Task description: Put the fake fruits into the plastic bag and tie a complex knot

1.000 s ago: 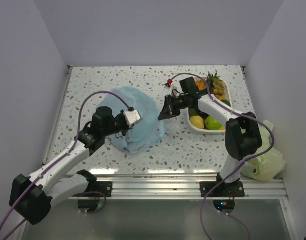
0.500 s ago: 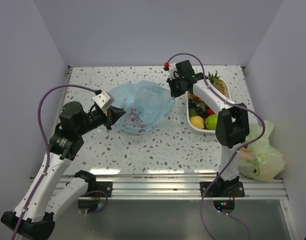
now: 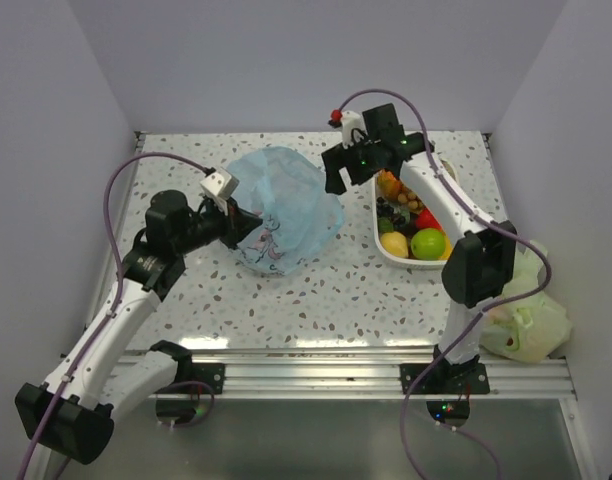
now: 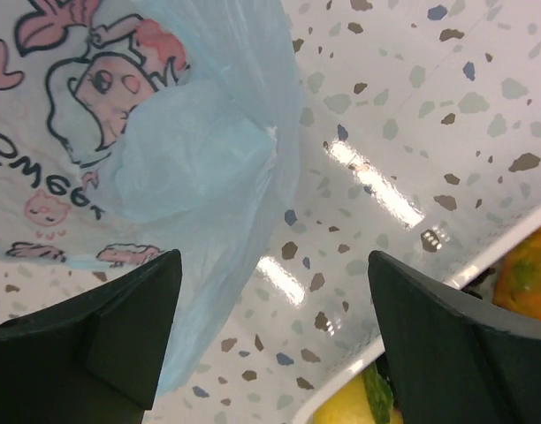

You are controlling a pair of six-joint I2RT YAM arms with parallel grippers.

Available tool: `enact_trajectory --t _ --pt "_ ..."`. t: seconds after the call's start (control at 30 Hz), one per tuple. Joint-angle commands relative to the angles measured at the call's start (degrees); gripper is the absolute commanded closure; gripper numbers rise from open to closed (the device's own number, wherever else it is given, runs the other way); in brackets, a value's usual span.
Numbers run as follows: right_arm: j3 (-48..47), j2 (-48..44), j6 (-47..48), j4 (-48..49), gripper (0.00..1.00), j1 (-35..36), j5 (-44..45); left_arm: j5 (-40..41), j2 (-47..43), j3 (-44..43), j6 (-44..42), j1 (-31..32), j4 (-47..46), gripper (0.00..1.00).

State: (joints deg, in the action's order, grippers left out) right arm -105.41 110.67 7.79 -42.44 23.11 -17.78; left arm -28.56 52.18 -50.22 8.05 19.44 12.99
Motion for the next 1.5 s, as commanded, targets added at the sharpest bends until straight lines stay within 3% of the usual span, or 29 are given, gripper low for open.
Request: enact_trajectory --t 0.0,0.1,0.33,0.43,0.57,0.8,1.3,1.4,1.47 --pt "-2.5 -10.4 -0.3 -4.9 0.1 -4.2 -4.5 -1.9 1.2 -0.1 3.1 -0.5 -6.9 1.0" --pt "-2.4 -13.7 0.6 -9.6 0.1 -9.0 -5.9 -2.1 1.9 -0.9 4.7 -0.5 -8.8 1.0" --pt "6.8 -18.7 6.6 -11.3 0.16 -18.8 3.5 -1.7 2.8 -2.4 6.9 -0.5 -10.6 1.0" --pt "8.4 -17.6 7.3 -10.0 0.18 -21.8 7.9 -1.9 2.7 -2.4 7.1 -0.5 -11.0 1.0" --pt "3.2 -10.6 6.4 -11.2 0.21 -27.1 6.5 -1.5 2.2 -1.4 6.4 -0.5 -10.4 1.0" --pt "-9.3 2.3 3.9 -10.8 0.39 -27.7 4.6 -1.6 2.1 -1.0 6.3 -0.5 -10.9 1.0" --pt "-15.6 14.6 0.7 -5.6 0.45 -26.7 3.7 -0.5 2.2 -0.7 5.4 -0.5 -10.7 1.0" --pt "-14.6 13.6 1.3 -5.8 0.64 -26.9 2.7 -0.4 2.4 -0.7 5.5 -0.5 -10.9 1.0" --pt "-13.2 10.6 1.6 -6.0 0.86 -26.8 2.0 -0.4 2.6 -0.8 5.8 -0.5 -10.7 1.0"
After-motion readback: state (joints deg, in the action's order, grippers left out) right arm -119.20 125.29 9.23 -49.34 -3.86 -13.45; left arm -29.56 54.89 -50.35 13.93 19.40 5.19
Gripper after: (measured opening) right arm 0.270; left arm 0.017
